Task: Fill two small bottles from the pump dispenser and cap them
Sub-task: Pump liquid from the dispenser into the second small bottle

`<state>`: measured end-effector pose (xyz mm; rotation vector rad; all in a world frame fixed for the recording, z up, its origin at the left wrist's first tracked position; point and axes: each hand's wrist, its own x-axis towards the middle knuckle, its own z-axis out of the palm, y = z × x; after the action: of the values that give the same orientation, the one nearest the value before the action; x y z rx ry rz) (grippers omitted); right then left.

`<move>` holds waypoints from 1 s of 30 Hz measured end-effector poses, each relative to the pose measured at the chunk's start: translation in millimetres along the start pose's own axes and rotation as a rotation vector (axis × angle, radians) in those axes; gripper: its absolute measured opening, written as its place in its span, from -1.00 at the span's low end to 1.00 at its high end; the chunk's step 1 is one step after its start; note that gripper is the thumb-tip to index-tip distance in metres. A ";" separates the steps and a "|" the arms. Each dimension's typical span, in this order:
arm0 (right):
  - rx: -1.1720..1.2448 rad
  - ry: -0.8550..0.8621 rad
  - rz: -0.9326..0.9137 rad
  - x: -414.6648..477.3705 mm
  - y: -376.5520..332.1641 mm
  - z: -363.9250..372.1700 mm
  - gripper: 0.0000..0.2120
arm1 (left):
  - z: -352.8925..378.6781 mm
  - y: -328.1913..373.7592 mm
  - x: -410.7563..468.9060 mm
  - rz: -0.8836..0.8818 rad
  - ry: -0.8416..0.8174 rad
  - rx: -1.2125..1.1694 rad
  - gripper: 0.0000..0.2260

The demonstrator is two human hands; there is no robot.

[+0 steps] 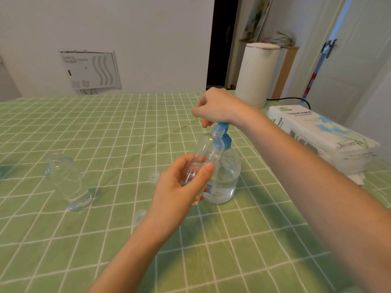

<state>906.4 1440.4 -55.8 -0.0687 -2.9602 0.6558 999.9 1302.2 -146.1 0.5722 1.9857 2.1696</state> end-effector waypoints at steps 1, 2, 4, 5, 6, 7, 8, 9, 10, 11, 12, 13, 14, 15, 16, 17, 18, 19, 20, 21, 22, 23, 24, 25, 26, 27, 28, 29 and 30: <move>-0.002 -0.004 0.000 0.1 -0.2 0.3 -0.65 | -0.1 0.1 0.1 0.001 0.001 -0.001 -0.69; -0.004 -0.010 0.001 -0.1 -0.5 0.7 -0.66 | -0.5 0.1 -0.1 0.001 0.001 -0.001 -0.70; -0.006 -0.023 0.001 -1.1 -0.9 1.2 -0.66 | -1.0 -0.3 -0.5 0.000 0.004 0.000 -0.69; -0.004 -0.029 0.001 -1.7 -0.7 1.3 -0.66 | -0.8 -0.6 -0.7 -0.003 0.007 -0.003 -0.68; -0.001 -0.034 0.003 -2.2 -0.1 1.6 -0.66 | -0.4 -0.8 -1.2 -0.008 0.009 -0.008 -0.68; 0.004 -0.039 0.007 -2.5 0.4 1.6 -0.66 | 0.1 -1.0 -1.5 -0.013 0.009 -0.013 -0.68; 0.007 -0.044 0.011 -2.9 1.0 2.3 -0.67 | 0.3 -1.2 -2.0 -0.018 0.008 -0.017 -0.68; 0.007 -0.050 0.014 -3.3 1.7 3.4 -0.68 | 0.6 -1.6 -2.6 -0.024 0.007 -0.018 -0.69; 0.004 -0.057 0.017 -3.7 2.5 4.9 -0.69 | 0.5 -2.2 -3.1 -0.030 0.006 -0.013 -0.72; 0.003 -0.063 0.023 -4.5 3.3 6.6 -0.70 | 0.5 -3.1 -3.3 -0.037 0.003 -0.004 -0.75; 0.006 -0.065 0.029 -5.2 3.9 8.1 -0.69 | 0.2 -4.0 -3.5 -0.044 0.003 0.004 -0.80; 0.011 -0.064 0.032 -5.5 4.1 9.4 -0.68 | -0.2 -5.0 -3.4 -0.050 0.005 0.008 -0.83; 0.016 -0.060 0.035 -5.3 4.0 10.4 -0.66 | -0.6 -5.6 -3.4 -0.053 0.008 0.011 -0.84; 0.022 -0.054 0.035 -5.5 3.7 11.0 -0.64 | -0.6 -5.9 -3.2 -0.053 0.007 0.017 -0.84; 0.029 -0.048 0.032 -5.8 3.4 11.5 -0.63 | -0.5 -5.8 -3.4 -0.050 0.005 0.022 -0.81; 0.033 -0.041 0.027 -6.0 3.3 11.6 -0.63 | 0.0 -5.7 -3.4 -0.047 0.003 0.024 -0.78; 0.032 -0.035 0.021 -5.9 3.5 11.6 -0.63 | 0.3 -5.4 -3.6 -0.044 0.004 0.023 -0.73; 0.027 -0.030 0.018 -6.1 3.4 11.9 -0.63 | 0.2 -5.1 -3.7 -0.042 0.008 0.022 -0.70; 0.021 -0.027 0.015 -6.5 3.2 12.3 -0.63 | -0.2 -4.9 -4.2 -0.040 0.011 0.023 -0.68; 0.015 -0.024 0.010 -6.8 3.9 11.0 -0.63 | 0.5 -4.6 -3.4 -0.036 0.011 0.026 -0.67; 0.008 -0.025 0.003 -6.6 3.9 9.4 -0.63 | 0.6 -4.4 -2.7 -0.034 0.010 0.027 -0.67; 0.003 -0.023 -0.004 -6.2 2.9 8.1 -0.64 | 0.2 -4.1 -2.4 -0.031 0.012 0.023 -0.67; -0.001 -0.013 -0.011 -5.3 1.9 6.2 -0.65 | 0.2 -3.5 -2.2 -0.025 0.012 0.015 -0.68; -0.011 0.007 -0.018 -4.3 1.2 3.8 -0.65 | 0.8 -3.0 -1.8 -0.020 0.011 0.004 -0.68; -0.023 0.027 -0.024 -3.0 0.1 1.9 -0.66 | 1.1 -2.3 -1.6 -0.016 0.010 -0.008 -0.68; -0.032 0.039 -0.029 -2.2 -0.8 0.7 -0.66 | 1.3 -1.7 -1.3 -0.013 0.008 -0.016 -0.68; -0.032 0.038 -0.034 -1.7 -1.4 0.0 -0.66 | 1.4 -1.1 -1.2 -0.010 0.003 -0.020 -0.67; -0.027 0.028 -0.040 -1.7 -1.6 -0.3 -0.67 | 1.5 -0.8 -1.0 -0.008 0.000 -0.022 -0.67; -0.018 0.015 -0.047 -1.9 -1.3 -0.6 -0.69 | 1.4 -0.7 -1.1 -0.008 -0.001 -0.024 -0.67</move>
<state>908.3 1439.3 -55.0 -0.0055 -2.9443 0.6198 1001.4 1303.3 -146.9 0.5613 1.9554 2.1853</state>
